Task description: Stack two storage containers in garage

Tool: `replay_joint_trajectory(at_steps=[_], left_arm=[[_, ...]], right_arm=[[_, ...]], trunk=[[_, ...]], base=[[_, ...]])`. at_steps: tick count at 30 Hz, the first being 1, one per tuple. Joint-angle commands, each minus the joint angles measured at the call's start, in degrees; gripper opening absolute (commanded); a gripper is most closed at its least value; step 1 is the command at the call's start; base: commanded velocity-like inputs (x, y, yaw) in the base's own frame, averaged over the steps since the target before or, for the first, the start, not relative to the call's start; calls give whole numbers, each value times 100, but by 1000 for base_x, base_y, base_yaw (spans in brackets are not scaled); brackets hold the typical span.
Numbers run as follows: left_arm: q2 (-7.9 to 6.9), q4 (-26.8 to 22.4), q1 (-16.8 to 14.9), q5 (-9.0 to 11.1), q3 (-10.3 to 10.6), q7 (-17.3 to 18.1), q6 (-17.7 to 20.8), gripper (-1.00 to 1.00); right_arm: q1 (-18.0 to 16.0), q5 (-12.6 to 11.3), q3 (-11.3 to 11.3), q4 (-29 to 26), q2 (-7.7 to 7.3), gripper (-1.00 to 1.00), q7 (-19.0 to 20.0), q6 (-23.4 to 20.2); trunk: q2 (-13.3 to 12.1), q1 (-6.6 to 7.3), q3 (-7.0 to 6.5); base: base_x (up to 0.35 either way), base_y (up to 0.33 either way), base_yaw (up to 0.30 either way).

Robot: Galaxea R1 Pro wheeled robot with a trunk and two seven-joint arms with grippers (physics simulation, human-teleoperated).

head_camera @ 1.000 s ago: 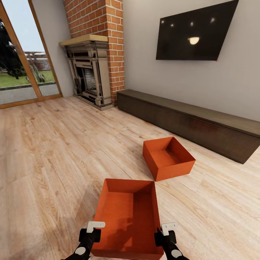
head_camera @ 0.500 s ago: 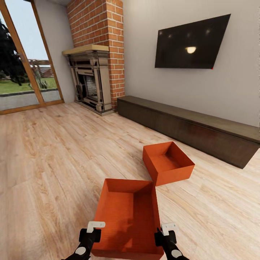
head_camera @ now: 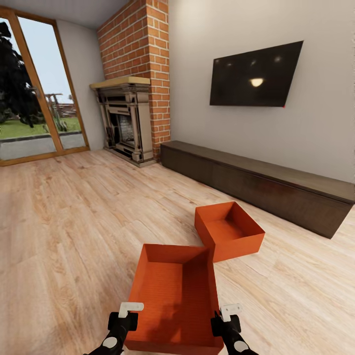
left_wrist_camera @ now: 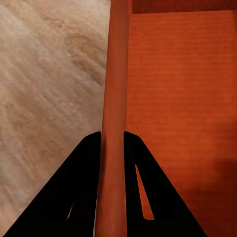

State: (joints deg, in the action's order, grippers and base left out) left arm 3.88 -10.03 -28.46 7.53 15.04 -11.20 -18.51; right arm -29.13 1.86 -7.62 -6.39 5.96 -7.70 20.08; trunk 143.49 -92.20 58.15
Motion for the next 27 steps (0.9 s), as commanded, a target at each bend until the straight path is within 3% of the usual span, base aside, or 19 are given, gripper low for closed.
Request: replay_joint_trajectory(at_steps=[1,20,27], left_arm=[[1,10,-1,28,8,-40,5,-100],[-5,10,-1,29,-1,-40,6,-100],[-1,10,-1,29,-1,-40,6,-100]], right_arm=[[-5,60,120,-11,2,-100,-64,5],[-5,60,120,-11,2,-100,-56,11],[-5,60,120,-11,2,-100,-56,14]], trunk=[[0,4,-18],[-25,53,-439],[-306,206,-564]], base=[[0,0,0],[0,0,0],[0,0,0]])
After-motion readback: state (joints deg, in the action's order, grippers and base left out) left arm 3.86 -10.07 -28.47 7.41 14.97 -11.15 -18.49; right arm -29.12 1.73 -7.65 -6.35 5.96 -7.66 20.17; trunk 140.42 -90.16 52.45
